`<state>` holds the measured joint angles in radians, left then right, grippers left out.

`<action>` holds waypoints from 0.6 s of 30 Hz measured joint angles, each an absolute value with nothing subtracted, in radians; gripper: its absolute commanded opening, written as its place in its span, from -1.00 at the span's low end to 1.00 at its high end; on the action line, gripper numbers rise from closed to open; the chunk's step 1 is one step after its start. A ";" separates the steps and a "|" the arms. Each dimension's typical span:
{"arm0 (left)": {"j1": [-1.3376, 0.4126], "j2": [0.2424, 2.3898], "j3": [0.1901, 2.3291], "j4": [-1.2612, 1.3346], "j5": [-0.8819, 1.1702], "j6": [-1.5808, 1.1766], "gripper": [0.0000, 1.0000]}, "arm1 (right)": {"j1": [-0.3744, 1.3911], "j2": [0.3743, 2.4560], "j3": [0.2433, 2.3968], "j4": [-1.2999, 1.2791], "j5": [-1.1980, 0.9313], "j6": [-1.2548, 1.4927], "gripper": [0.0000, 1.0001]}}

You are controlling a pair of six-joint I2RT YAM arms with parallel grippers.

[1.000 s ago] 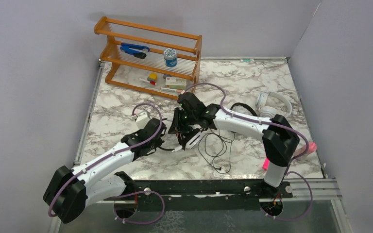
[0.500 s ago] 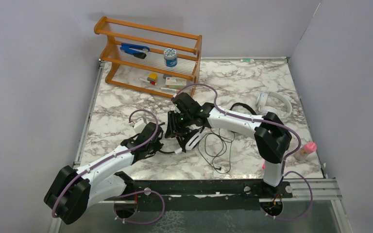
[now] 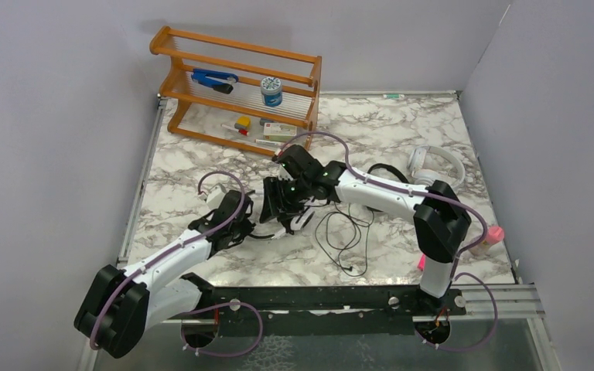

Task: Wrap the headphones
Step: Place the headphones at the center of the board.

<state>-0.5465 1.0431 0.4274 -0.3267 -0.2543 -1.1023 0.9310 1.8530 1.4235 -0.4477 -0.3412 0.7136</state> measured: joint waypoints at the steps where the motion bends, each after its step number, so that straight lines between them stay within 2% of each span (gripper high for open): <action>1: -0.539 1.044 0.427 -0.323 -0.255 -1.103 -1.00 | 0.930 1.847 1.422 -0.455 -0.347 0.714 0.30; 8: -0.477 1.047 0.428 -0.287 -0.256 -1.106 -1.00 | 0.926 1.781 1.407 -0.495 -0.374 0.692 0.31; 18: -0.405 1.050 0.430 -0.311 -0.256 -1.069 -1.00 | 0.920 1.654 1.468 -0.578 -0.336 0.597 0.58</action>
